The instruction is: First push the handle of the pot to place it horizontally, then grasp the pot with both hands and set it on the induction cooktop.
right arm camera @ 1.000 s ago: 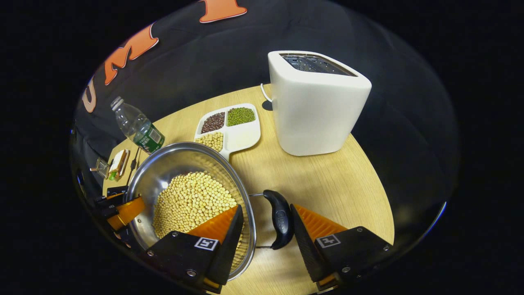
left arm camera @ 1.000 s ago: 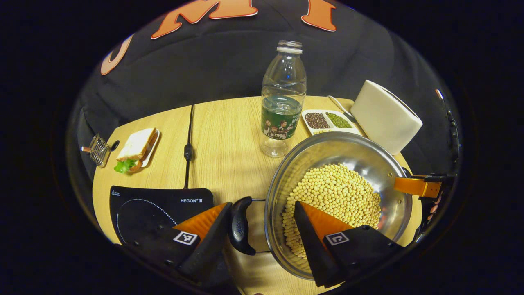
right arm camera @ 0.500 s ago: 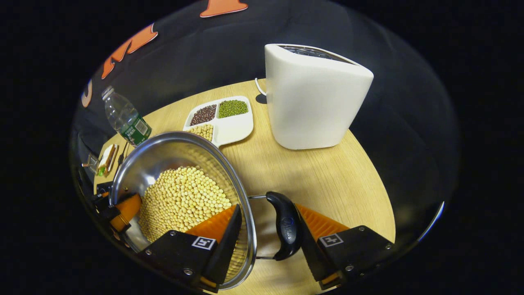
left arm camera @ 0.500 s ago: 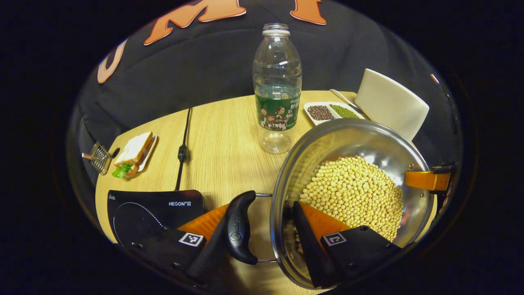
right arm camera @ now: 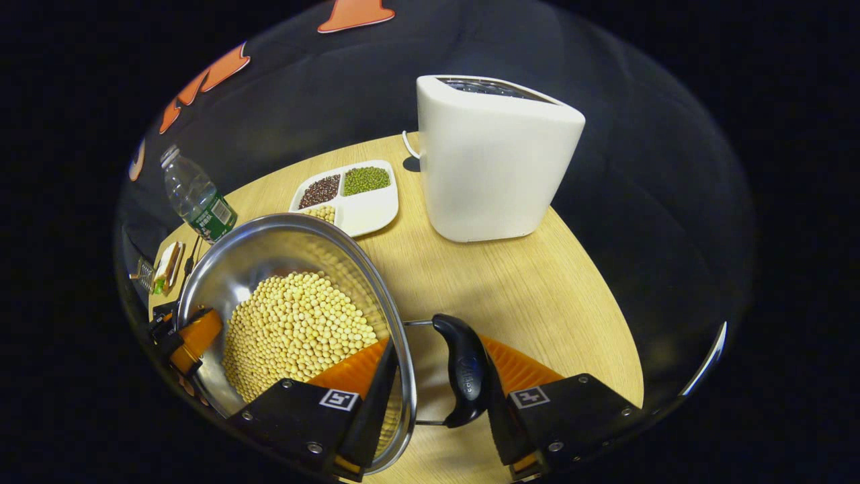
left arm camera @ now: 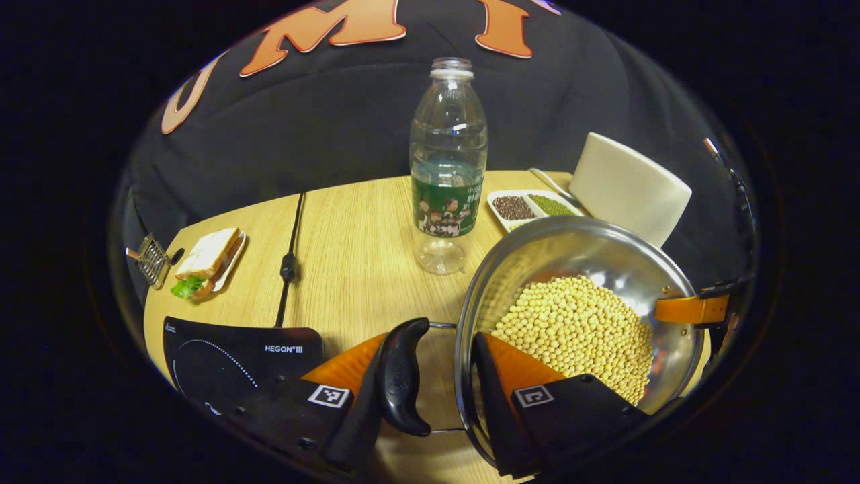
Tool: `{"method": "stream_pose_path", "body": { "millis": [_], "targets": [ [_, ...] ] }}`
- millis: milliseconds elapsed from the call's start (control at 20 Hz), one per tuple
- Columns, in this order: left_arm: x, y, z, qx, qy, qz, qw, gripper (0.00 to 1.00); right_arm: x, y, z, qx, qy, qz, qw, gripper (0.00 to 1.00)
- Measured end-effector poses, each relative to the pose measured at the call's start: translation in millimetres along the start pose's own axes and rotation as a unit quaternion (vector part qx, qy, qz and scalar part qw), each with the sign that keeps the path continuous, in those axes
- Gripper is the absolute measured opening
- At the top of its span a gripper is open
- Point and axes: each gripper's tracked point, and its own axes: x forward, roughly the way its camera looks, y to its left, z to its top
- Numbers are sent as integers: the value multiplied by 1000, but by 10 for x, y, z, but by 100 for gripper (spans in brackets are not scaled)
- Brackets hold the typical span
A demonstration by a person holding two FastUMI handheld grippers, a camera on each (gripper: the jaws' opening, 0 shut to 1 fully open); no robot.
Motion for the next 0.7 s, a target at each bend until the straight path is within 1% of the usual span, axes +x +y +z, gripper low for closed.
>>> {"method": "stream_pose_path", "body": {
  "millis": [50, 100, 150, 200, 250, 450, 500, 550, 600, 700],
  "targets": [
    [-35, -4, 20, -3, -3, -1, 1000, 76, -49, -42, -5, 1, -2, -2, 1000, 66],
    [-71, 6, 44, 0, -6, 1, 1000, 74, -97, -64, 27, 0, -8, -3, 1000, 64],
    [-94, 40, 81, 4, -13, 4, 1000, 75, -146, -86, 36, 1, -11, -3, 1000, 64],
    [-142, 59, 131, 7, -23, 8, 1000, 75, -196, -94, 54, 4, -15, -1, 1000, 60],
    [-197, 89, 177, 10, -29, 10, 999, 75, -266, -129, 75, 4, -19, -1, 1000, 63],
    [-429, 119, 286, 8, -40, 16, 999, 74, -489, -149, 111, -4, -32, -4, 999, 64],
    [-461, 191, 301, 7, -46, 18, 999, 74, -524, -159, 106, -4, -37, -2, 999, 64],
    [-547, 227, 330, 7, -51, 20, 998, 74, -550, -172, 101, -7, -42, 0, 999, 64],
    [-638, 269, 368, 7, -57, 24, 998, 72, -572, -182, 94, -9, -46, 3, 999, 64],
    [-863, 364, 419, 7, -63, 31, 998, 74, -521, -183, 84, -12, -50, 7, 999, 64]
  ]
}}
